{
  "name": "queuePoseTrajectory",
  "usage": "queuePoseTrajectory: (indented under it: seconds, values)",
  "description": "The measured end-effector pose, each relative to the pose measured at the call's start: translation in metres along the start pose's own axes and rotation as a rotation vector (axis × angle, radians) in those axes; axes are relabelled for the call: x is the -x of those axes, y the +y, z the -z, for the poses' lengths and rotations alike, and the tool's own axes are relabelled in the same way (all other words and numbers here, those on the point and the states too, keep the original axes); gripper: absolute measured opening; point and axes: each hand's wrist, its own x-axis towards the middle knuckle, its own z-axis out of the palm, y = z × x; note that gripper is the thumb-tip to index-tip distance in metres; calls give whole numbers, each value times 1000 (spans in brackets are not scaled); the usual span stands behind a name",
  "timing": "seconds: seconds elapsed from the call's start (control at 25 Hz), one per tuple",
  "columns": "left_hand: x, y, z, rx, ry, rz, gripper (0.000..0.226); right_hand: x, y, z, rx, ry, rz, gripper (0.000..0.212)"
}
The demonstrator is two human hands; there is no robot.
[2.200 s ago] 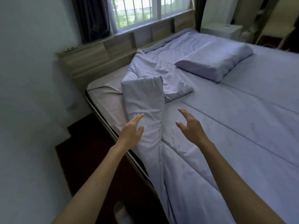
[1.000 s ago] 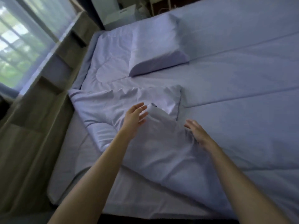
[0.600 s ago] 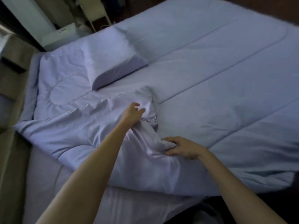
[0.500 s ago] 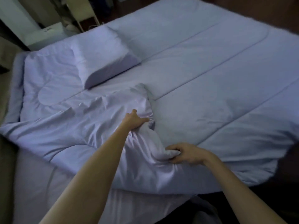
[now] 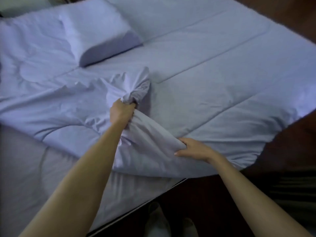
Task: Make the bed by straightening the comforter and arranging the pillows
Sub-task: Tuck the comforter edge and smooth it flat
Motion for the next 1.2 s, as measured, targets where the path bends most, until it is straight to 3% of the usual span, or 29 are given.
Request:
queuePoseTrajectory:
  seconds: [0.16,0.28,0.36,0.48,0.56,0.64,0.68,0.76,0.8,0.88,0.96,1.04,1.2]
  values:
    - [75,-47,52,157,345,60,39,-3,-29,-18,-232,-134,-43,36]
    - [146,-119,70,195,535,311,44,-1,-39,-34,-157,-188,-87,45]
    - [190,-168,71,323,627,526,48,6,-35,-53,3,-348,-50,41]
    - [255,-232,53,488,697,805,43,19,-3,-94,413,-513,38,64]
    - [290,-260,36,605,646,962,41,29,23,-119,631,-499,91,54]
    - [302,-276,23,723,587,1092,51,37,45,-133,653,-468,75,38]
    - [301,-276,23,733,634,1082,61,41,54,-137,626,-455,59,34]
    - [293,-272,27,482,760,778,83,43,62,-139,588,-405,34,32]
    - [285,-274,27,188,757,510,88,42,65,-140,575,-394,18,33]
    - [271,-273,25,-482,575,-141,89,41,68,-147,584,-439,-7,39]
    - [248,-262,17,-888,310,-626,89,43,75,-159,606,-474,-20,44]
    - [227,-245,-3,-1038,196,-765,80,47,85,-170,589,-429,-55,49]
    - [197,-222,-16,-959,105,-643,60,53,79,-166,594,-355,-78,46]
